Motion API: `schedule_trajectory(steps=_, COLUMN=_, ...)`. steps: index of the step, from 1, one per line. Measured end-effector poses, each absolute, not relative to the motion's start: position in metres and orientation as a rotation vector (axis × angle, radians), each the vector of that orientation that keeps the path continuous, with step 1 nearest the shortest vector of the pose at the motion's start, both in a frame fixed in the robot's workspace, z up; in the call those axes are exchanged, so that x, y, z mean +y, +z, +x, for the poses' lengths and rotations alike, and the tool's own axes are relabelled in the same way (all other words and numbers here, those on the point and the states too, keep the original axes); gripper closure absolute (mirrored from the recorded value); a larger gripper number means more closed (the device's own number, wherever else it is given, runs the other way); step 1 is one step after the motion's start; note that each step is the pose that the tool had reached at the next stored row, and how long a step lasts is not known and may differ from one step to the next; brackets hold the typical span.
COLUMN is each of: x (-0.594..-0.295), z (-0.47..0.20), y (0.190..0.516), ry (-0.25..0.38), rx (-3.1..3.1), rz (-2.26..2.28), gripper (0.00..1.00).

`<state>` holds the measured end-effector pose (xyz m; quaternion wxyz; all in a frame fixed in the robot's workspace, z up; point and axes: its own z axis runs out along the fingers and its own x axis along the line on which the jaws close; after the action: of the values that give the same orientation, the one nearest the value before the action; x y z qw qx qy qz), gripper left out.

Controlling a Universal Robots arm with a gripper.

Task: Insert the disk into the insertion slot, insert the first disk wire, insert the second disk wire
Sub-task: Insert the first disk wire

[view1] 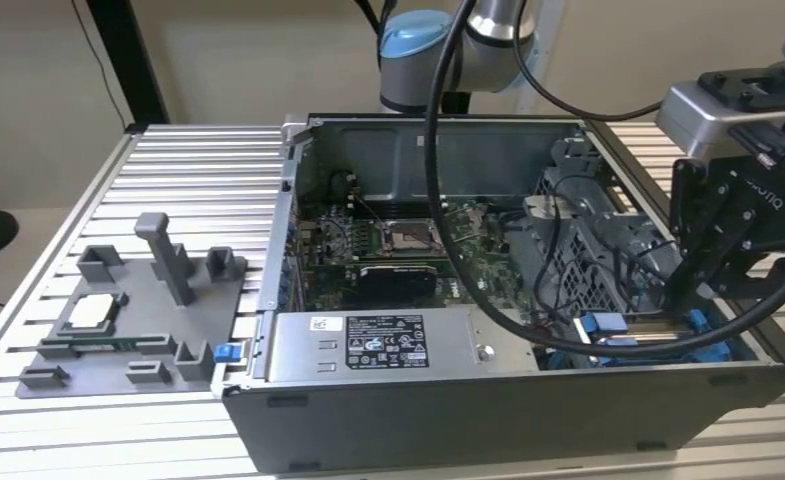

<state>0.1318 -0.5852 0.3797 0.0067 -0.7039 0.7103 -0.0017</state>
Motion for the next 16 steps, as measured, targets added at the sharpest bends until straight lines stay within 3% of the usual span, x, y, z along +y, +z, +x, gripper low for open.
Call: schedule_trajectory(steps=16, x=-0.583, z=0.143, y=0.361, ry=-0.006, rx=2.221, rz=-2.202, gripper=1.0)
